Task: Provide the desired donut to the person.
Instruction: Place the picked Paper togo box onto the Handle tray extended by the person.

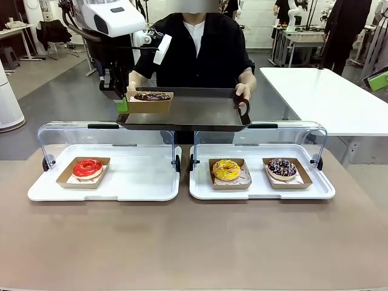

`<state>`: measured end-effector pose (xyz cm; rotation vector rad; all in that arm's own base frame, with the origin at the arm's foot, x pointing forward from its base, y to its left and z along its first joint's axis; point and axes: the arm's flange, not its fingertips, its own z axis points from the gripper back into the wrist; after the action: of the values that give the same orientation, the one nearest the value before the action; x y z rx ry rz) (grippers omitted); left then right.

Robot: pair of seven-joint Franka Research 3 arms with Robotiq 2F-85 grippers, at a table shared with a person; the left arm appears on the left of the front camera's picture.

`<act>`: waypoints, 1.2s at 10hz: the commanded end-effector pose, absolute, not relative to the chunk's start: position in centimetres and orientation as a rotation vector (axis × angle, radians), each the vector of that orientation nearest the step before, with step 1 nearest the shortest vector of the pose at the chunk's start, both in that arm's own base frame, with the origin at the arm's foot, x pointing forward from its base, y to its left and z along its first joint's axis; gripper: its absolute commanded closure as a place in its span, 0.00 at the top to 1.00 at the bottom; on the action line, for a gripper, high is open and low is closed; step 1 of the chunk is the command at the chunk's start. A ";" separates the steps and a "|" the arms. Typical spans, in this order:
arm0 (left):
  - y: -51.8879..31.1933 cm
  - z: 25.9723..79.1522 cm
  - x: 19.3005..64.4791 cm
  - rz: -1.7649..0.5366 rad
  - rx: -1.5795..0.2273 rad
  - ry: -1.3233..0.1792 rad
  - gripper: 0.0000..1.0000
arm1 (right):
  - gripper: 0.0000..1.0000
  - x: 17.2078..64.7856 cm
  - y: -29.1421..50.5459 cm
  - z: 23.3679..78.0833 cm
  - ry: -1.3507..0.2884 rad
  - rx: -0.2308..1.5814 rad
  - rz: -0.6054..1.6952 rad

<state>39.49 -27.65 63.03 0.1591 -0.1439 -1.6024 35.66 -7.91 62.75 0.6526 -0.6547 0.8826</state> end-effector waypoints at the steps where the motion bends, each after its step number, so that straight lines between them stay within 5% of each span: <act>1: -27.5 63.4 39.2 -1.599 0.158 -0.155 0.00 | 1.00 35.6 -7.9 62.7 -0.660 0.663 0.884; 6: -27.7 63.0 39.5 -1.602 0.159 -0.144 0.01 | 1.00 35.6 -7.9 62.7 -0.660 0.663 0.884; 12: -27.3 67.3 47.6 -1.553 0.199 -0.224 0.01 | 1.00 35.6 -7.9 62.7 -0.660 0.663 0.884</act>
<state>46.10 -27.15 67.12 0.1687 -0.2551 -1.5516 35.65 -7.92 62.76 0.6525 -0.6549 0.8824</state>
